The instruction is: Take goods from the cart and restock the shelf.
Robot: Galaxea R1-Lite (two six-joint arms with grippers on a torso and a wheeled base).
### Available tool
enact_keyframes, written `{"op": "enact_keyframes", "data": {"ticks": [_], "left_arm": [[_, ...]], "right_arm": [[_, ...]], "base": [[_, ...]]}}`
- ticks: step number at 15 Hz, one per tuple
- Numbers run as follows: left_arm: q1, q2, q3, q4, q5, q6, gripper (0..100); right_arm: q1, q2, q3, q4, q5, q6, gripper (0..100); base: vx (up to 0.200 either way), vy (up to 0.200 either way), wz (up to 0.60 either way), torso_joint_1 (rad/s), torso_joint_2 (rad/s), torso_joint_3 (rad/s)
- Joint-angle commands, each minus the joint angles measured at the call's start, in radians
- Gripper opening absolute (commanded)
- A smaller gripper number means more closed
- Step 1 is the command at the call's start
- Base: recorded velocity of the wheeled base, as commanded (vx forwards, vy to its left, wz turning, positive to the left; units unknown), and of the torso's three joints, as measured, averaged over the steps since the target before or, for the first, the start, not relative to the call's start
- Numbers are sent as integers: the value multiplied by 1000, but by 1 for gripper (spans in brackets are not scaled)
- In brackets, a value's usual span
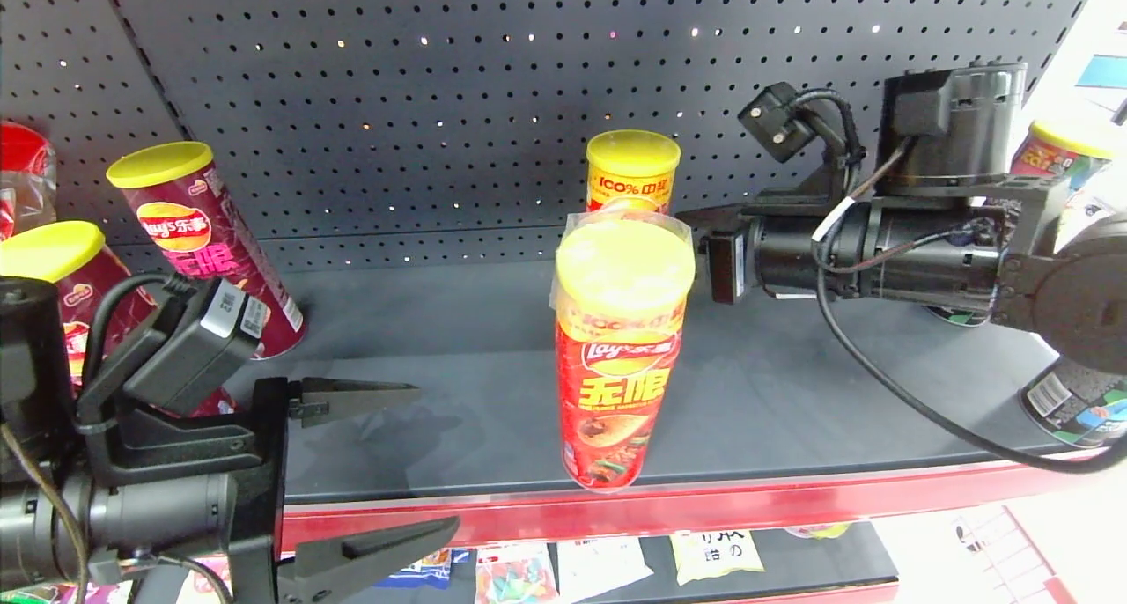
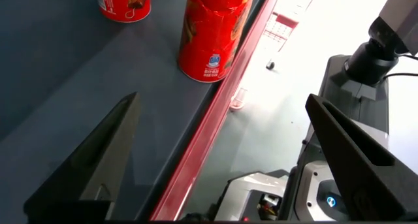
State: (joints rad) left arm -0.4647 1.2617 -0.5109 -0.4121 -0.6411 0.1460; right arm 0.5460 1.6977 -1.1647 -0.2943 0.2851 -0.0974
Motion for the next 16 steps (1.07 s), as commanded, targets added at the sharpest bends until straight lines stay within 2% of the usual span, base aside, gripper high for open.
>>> {"op": "enact_keyframes", "data": {"ticks": [1, 3, 5, 6, 9, 11, 14, 16], "left_arm": [[0, 2, 0, -1, 0, 1, 100], [0, 4, 0, 1, 6, 1, 100], [0, 8, 3, 1, 63, 1, 100], [0, 12, 3, 1, 72, 1, 100], [-2, 21, 6, 1, 90, 7, 100], [-5, 19, 28, 1, 124, 9, 100], [-5, 16, 61, 1, 132, 12, 100], [-9, 44, 61, 4, 149, 29, 100]], "right_arm": [[-11, -66, 51, 0, 0, -1, 100], [-20, -121, 125, 1, -3, -1, 100], [-41, -177, 188, 1, -21, -2, 100], [-44, -194, 207, 1, -27, -2, 100], [-44, -334, 384, 1, -37, -2, 100], [-40, -415, 471, 3, -37, -5, 100], [-38, -500, 537, 3, -32, -7, 100], [-37, -570, 573, 3, -30, -7, 100]], "base": [[0, 0, 0, 0, 0, 0], [0, 0, 0, 0, 0, 0], [0, 0, 0, 0, 0, 0], [0, 0, 0, 0, 0, 0], [0, 0, 0, 0, 0, 0], [0, 0, 0, 0, 0, 0], [0, 0, 0, 0, 0, 0], [0, 0, 0, 0, 0, 0]]}}
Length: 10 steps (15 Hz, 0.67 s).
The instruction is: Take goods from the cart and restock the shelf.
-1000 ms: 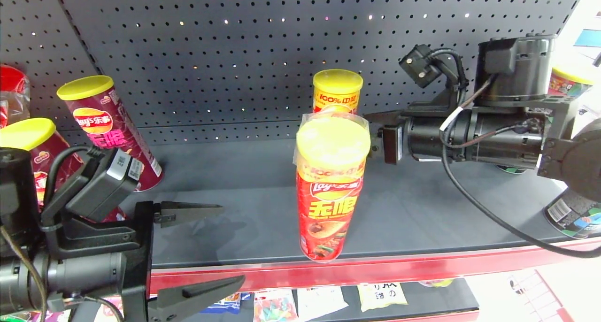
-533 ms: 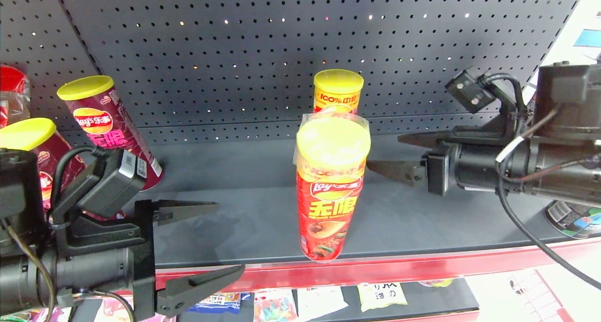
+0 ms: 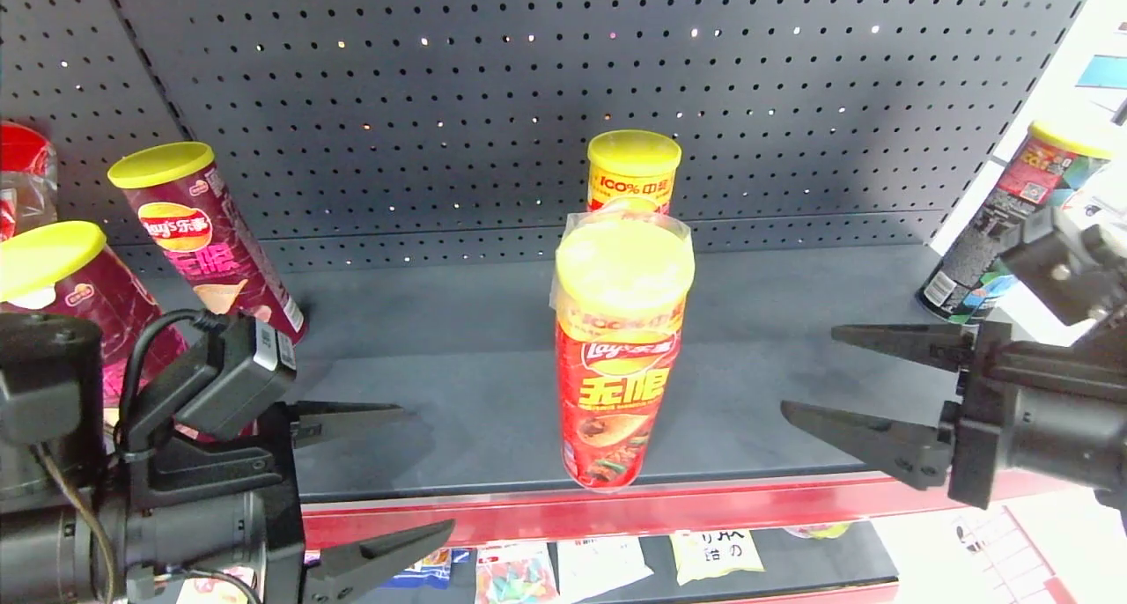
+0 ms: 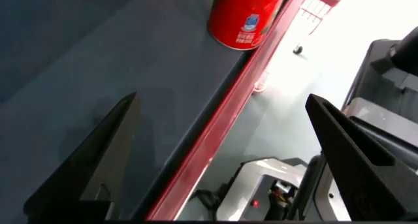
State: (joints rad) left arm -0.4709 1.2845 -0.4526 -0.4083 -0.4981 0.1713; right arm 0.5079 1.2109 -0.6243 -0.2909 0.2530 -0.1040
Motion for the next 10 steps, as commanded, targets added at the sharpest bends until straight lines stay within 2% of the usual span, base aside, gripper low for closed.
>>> {"op": "enact_keyframes", "data": {"ticks": [1, 2, 3, 4, 6, 10], "left_arm": [[-8, 33, 2, 0, 10, 11, 100], [-11, 53, -2, -1, 23, 24, 100], [-32, 96, -8, -3, 36, 50, 100], [-51, 119, -11, -4, 46, 59, 100], [-84, 157, -21, -4, 70, 60, 100], [-89, 193, -64, -4, 89, 62, 100]], "right_arm": [[3, -106, 46, -1, 3, -2, 100], [12, -146, 69, -1, 3, -2, 100], [26, -208, 101, 1, 2, -2, 100], [27, -241, 123, 1, 3, -2, 100], [31, -295, 143, 1, 3, -2, 100], [83, -381, 152, 27, -1, -2, 100]], "base": [[0, 0, 0, 0, 0, 0], [0, 0, 0, 0, 0, 0], [0, 0, 0, 0, 0, 0], [0, 0, 0, 0, 0, 0], [0, 0, 0, 0, 0, 0], [0, 0, 0, 0, 0, 0]]}}
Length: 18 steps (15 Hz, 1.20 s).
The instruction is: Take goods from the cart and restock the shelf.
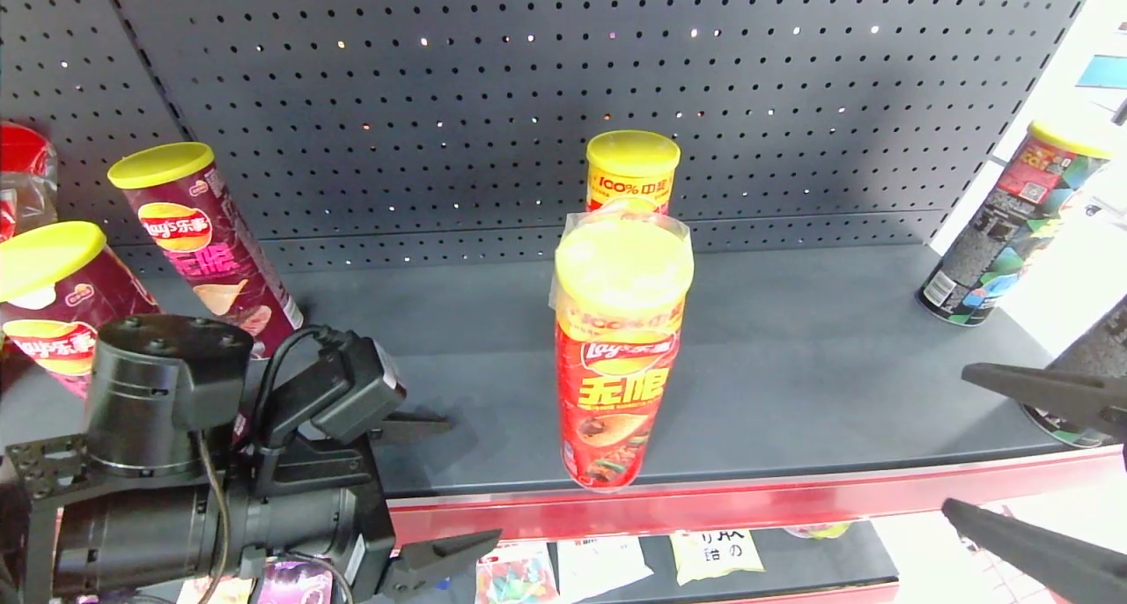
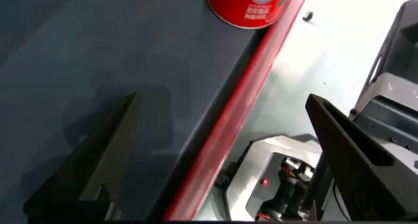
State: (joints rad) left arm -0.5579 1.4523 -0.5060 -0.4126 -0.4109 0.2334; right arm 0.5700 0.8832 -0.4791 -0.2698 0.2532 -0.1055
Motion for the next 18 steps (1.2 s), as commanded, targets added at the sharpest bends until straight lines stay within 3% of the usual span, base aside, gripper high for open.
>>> {"op": "enact_keyframes", "data": {"ticks": [1, 3, 7, 11, 15, 18], "left_arm": [[-2, 23, -16, 0, 7, 0, 100], [-2, 19, -20, 0, 24, 0, 100], [-4, -6, -37, 0, 70, 1, 100], [-33, -30, -29, 6, 152, 3, 100], [-62, 19, -45, -2, 152, 1, 100], [-60, 46, -78, -2, 158, -3, 100]], "right_arm": [[19, -84, 13, 35, -5, -10, 100], [-1, -161, -27, 146, -29, -37, 100], [-78, -420, -164, 627, -66, -22, 100], [-174, -619, -151, 834, -130, 24, 100], [-302, -760, -107, 891, -249, 124, 100], [-311, -793, -50, 885, -387, 144, 100]], "base": [[0, 0, 0, 0, 0, 0], [0, 0, 0, 0, 0, 0], [0, 0, 0, 0, 0, 0], [0, 0, 0, 0, 0, 0], [0, 0, 0, 0, 0, 0], [0, 0, 0, 0, 0, 0]]}}
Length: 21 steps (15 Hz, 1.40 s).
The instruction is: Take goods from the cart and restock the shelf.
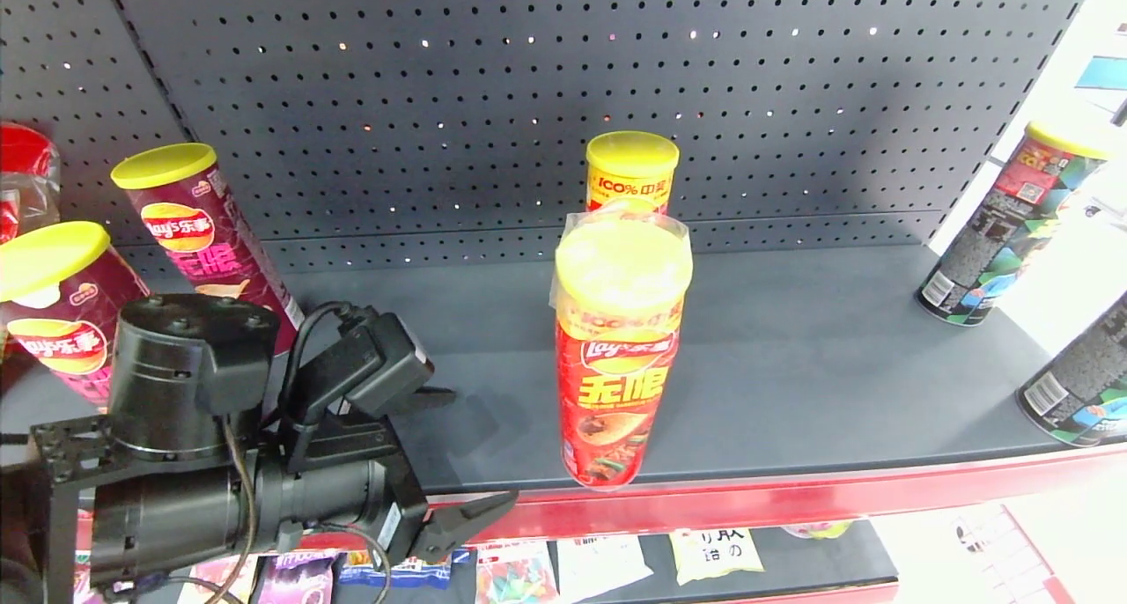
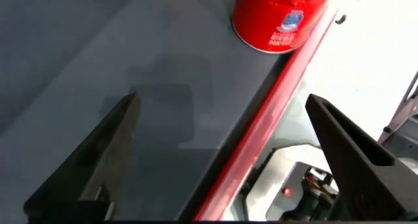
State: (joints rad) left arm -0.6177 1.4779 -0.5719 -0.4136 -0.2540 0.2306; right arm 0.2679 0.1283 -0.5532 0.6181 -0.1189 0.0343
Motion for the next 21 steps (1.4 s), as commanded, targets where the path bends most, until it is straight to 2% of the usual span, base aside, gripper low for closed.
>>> {"op": "enact_keyframes", "data": {"ticks": [1, 5, 8, 10, 21], "left_arm": [[-1, 27, -20, -1, 1, -1, 100], [-1, 71, -62, -1, 4, -1, 100], [6, 111, -97, -1, 16, -1, 100], [6, 140, -121, -1, 36, -1, 100], [1, 191, -177, -1, 41, 1, 100]], "right_arm": [[-9, -38, 33, -4, -19, 4, 100], [-9, -38, 111, -8, -77, 10, 100], [-9, -38, 249, -132, -88, 9, 100], [-9, -38, 289, -158, -87, 6, 100], [-7, -38, 355, -244, -45, 9, 100]], "base": [[0, 0, 0, 0, 0, 0], [0, 0, 0, 0, 0, 0], [0, 0, 0, 0, 0, 0], [0, 0, 0, 0, 0, 0], [0, 0, 0, 0, 0, 0]]}}
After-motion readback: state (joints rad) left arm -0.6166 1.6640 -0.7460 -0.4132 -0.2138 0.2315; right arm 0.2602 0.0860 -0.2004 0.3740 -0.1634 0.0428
